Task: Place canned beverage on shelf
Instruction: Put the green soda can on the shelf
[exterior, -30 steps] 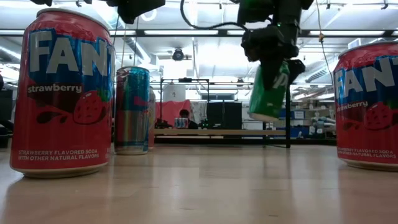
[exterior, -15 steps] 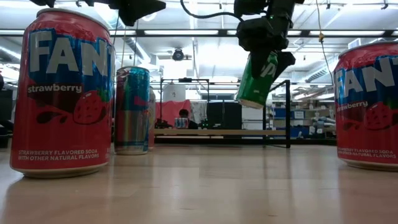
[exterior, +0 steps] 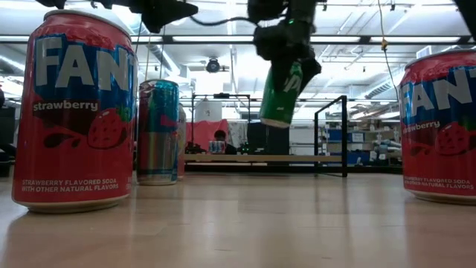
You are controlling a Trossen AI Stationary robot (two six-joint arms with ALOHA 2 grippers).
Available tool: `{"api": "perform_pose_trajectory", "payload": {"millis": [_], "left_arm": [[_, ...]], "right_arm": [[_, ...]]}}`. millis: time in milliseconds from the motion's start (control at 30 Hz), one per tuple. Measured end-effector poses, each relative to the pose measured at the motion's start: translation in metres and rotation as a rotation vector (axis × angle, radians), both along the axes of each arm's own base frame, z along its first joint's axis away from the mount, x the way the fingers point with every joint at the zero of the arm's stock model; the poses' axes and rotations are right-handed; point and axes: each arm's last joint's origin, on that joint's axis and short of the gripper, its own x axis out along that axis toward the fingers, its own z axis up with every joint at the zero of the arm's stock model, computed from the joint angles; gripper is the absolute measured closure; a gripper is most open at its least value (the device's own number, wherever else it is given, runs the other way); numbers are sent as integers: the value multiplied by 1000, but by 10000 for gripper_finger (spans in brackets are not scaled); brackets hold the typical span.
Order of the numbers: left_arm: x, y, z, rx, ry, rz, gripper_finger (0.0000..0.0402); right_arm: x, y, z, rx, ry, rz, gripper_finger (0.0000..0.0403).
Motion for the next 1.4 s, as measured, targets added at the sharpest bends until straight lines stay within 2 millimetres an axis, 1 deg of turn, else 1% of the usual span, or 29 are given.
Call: {"api": "perform_pose_trajectory", "payload": {"millis": [100,233,367,467,600,767,1000,1167,1267,1400], "left_arm": [[0,0,0,0,4,-1,47],[0,0,-1,-18,3,0,47],[0,0,-2,-36,14,1,47],[0,0,-5,-43,41,2,47],[-1,0,-8,-41,80,3,47],[-1,0,-11,-38,105,4,47],[-1,0,-11,-37,109,4,47],[-1,0,-10,-45,102,4,47],[-1,0,-11,-47,102,4,47],[-1,0,-11,-47,103,4,47]], "right_arm": [[8,-14,1,-1,24,-18,82],[9,-36,3,3,44,-60,82],[2,-64,3,3,39,-134,82],[-6,-83,2,8,51,-190,82],[-17,-101,2,21,56,-256,82],[-26,-108,1,46,99,-297,82],[-27,-109,1,51,99,-314,82],[-32,-121,0,54,88,-355,82],[-29,-129,-7,62,76,-348,82],[-13,-138,-19,104,55,-298,82]]}}
